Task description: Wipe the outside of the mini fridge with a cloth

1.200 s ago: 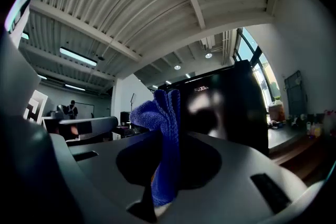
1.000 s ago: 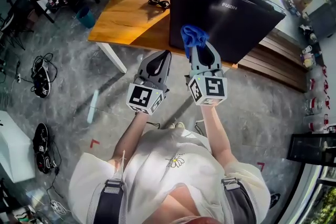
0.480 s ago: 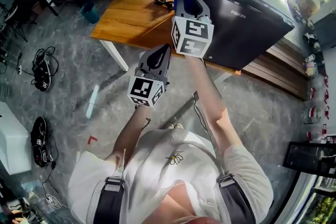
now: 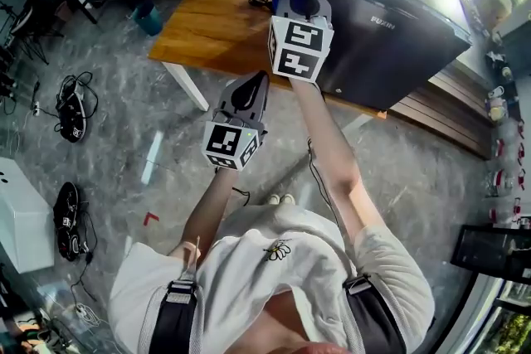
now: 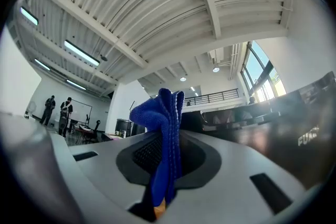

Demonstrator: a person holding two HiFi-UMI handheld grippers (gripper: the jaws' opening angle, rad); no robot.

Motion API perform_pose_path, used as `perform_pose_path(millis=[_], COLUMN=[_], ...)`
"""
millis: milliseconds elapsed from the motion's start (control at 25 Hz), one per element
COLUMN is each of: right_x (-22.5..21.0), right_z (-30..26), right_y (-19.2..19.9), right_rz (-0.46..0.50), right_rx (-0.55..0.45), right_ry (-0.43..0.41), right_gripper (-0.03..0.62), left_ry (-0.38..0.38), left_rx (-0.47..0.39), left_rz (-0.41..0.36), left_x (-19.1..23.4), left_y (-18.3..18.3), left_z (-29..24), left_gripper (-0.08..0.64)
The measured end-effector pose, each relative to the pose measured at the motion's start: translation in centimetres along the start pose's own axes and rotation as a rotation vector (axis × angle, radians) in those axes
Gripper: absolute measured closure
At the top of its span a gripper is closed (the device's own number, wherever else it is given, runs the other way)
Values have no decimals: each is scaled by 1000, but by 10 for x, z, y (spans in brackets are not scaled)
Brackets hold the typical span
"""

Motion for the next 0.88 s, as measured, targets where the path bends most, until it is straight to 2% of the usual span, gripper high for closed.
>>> perform_pose_path(millis=[280, 760, 880], right_x=[-18, -92, -112], right_z=[21, 80, 93], right_y=[-2, 3, 5], right_rz=[4, 8, 34], right_rx=[-5, -13, -13], right_ry=[82, 215, 252], right_gripper=[531, 530, 531], left_ry=[12, 104, 117], left_rx=[-1, -17, -22], left_rz=[1, -16, -7], left_x=[-4, -49, -56], left_y=[0, -4, -4], left_z=[1, -16, -24], left_gripper=[555, 555, 555])
Point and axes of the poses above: the fingertips, and each gripper's own axes: z backward along the fingers, x to its left, y out of its underside, the point moved 10 cm from there along z, backward along the fingers, and after that the axes turned 14 degrees about x, right-handed, at the moved point
